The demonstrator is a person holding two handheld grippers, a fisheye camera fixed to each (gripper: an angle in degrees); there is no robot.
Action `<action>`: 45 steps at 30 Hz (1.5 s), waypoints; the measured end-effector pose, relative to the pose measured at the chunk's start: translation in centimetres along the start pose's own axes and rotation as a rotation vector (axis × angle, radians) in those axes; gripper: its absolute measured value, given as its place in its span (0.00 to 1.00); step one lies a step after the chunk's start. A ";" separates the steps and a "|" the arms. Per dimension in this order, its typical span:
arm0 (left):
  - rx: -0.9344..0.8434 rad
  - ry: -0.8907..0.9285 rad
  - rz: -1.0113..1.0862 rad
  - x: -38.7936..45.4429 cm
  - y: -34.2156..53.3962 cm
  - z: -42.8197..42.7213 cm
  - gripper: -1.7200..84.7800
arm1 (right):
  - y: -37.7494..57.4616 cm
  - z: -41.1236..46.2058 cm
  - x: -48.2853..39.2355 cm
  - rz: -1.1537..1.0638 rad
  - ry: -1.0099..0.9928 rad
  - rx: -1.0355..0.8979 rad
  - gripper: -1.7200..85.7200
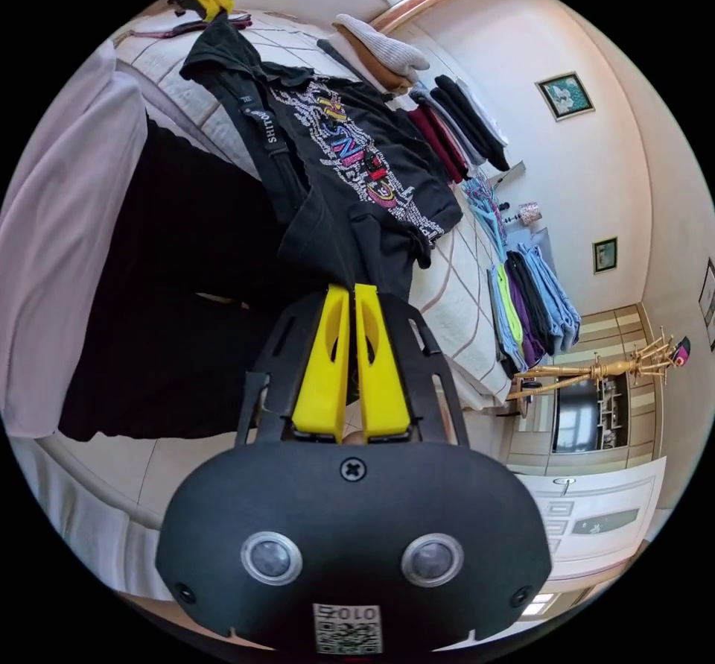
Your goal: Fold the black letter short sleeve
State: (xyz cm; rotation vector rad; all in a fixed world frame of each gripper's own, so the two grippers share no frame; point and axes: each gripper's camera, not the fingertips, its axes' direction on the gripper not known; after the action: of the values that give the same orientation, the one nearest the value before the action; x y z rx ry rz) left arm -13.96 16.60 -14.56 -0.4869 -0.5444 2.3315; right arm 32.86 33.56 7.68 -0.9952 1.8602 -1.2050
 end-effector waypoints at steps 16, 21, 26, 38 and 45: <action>-0.155 0.142 -0.066 7.4 6.3 2.3 0.02 | -1.5 -8.8 2.4 -0.188 -0.160 -0.047 0.03; -0.088 0.198 -0.232 4.9 9.6 6.1 0.02 | -3.2 -8.8 5.8 -0.220 -0.261 -0.048 0.03; -0.084 0.300 -0.380 -4.0 10.3 12.2 0.02 | -9.4 -5.2 14.2 -0.316 -0.388 -0.135 0.03; -0.201 0.649 -0.855 -24.5 15.7 39.4 0.02 | -24.5 13.6 35.7 -0.170 -0.752 -0.255 0.04; -0.117 0.556 -1.111 -21.3 19.5 42.6 0.08 | -24.2 18.0 38.5 0.157 -0.602 -0.237 0.10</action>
State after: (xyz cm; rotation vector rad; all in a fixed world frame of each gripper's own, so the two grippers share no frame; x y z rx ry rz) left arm -29.95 -21.88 15.58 -0.6357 -0.4896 1.0552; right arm 35.98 -13.94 18.98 -1.1577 1.5709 -0.5142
